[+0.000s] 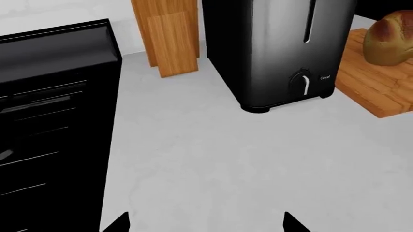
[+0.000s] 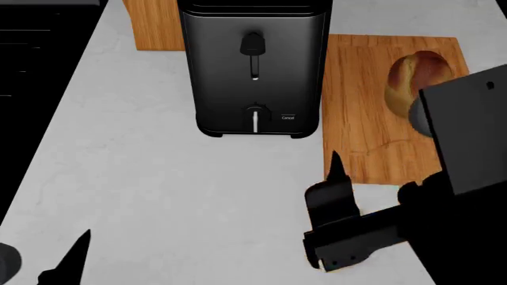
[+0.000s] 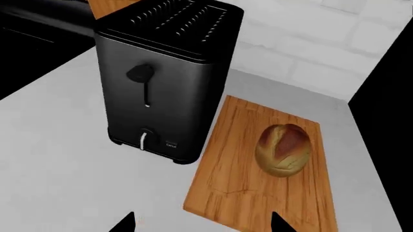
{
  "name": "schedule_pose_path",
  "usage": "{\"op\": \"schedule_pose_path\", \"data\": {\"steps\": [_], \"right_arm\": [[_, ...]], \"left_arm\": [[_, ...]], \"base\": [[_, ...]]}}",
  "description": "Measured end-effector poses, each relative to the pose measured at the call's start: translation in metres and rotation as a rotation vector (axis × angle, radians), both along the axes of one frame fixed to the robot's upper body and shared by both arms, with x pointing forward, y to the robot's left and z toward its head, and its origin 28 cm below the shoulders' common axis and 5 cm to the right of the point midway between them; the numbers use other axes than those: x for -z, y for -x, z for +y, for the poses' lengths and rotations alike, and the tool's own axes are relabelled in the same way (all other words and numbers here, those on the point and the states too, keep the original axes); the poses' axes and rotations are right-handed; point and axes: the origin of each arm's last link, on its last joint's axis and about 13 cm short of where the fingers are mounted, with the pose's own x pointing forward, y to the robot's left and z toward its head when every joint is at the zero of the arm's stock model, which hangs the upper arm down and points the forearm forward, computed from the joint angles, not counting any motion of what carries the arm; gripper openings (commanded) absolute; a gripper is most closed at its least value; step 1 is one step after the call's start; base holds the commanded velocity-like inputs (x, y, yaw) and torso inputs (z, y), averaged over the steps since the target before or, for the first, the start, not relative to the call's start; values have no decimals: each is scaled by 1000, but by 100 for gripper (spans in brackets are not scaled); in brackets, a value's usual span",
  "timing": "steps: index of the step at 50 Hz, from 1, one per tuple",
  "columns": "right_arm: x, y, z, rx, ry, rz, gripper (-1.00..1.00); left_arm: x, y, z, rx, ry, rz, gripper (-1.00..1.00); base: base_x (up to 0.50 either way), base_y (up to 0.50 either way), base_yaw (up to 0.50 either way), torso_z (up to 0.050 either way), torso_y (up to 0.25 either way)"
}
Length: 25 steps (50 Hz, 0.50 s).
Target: Place the bread and cheese on the cutting board.
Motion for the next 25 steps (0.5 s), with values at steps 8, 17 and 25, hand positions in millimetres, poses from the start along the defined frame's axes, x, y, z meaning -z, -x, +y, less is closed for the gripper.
{"op": "schedule_pose_path", "data": {"steps": [8, 17, 25], "right_arm": [[9, 20, 5, -49, 17, 24, 100], [17, 30, 9, -87, 56, 48, 100], [23, 33, 11, -108, 66, 73, 100]], "left_arm": [[0, 0, -1, 3, 0, 0, 100], [-1, -1, -1, 5, -2, -1, 100], [-2, -1, -1, 5, 0, -2, 100]], "base": [[0, 0, 0, 0, 0], [0, 0, 0, 0, 0], [0, 0, 0, 0, 0]]}}
